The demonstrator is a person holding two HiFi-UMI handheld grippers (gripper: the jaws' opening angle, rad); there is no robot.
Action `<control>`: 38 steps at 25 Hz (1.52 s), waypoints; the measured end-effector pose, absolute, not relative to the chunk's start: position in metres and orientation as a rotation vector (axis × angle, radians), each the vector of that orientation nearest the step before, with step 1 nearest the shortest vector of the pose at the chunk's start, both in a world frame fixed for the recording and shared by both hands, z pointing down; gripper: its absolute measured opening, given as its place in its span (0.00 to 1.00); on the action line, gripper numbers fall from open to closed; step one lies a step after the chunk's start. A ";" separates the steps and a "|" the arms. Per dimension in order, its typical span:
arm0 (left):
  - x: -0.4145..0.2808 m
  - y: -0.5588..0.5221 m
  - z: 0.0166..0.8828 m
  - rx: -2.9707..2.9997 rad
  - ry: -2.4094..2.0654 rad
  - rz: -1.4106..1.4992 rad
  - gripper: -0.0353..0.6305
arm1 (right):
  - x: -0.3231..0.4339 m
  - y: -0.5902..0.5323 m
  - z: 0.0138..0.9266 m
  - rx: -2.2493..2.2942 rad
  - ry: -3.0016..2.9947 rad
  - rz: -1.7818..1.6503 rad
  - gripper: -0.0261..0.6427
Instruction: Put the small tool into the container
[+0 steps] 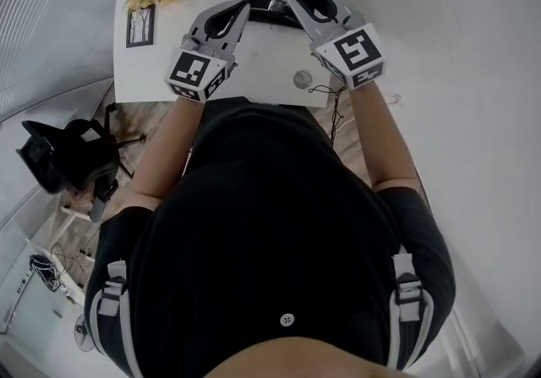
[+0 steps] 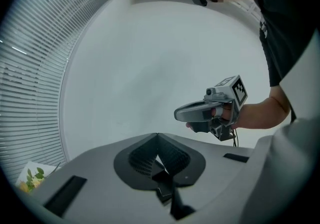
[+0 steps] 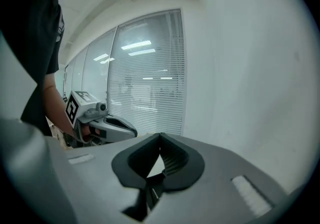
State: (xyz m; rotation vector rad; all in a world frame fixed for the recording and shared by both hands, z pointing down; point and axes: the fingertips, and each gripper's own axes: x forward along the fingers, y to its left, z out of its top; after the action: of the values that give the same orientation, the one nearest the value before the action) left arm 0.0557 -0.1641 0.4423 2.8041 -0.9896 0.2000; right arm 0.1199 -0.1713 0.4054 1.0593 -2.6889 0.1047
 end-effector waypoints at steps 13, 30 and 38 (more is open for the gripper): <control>0.077 -0.123 0.396 2.935 -0.925 0.152 0.06 | 0.135 -0.113 0.395 1.238 -2.820 0.094 0.06; 0.084 -0.114 0.399 2.956 -0.903 0.177 0.06 | 0.146 -0.108 0.387 1.261 -2.830 0.032 0.06; 0.086 -0.113 0.394 2.965 -0.895 0.181 0.06 | 0.149 -0.106 0.389 1.274 -2.822 0.057 0.06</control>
State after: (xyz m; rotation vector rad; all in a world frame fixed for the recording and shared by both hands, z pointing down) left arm 0.0856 -0.1134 0.3942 2.9654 -0.8946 0.1812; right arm 0.1493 -0.1060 0.3887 1.2740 -2.8225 0.0566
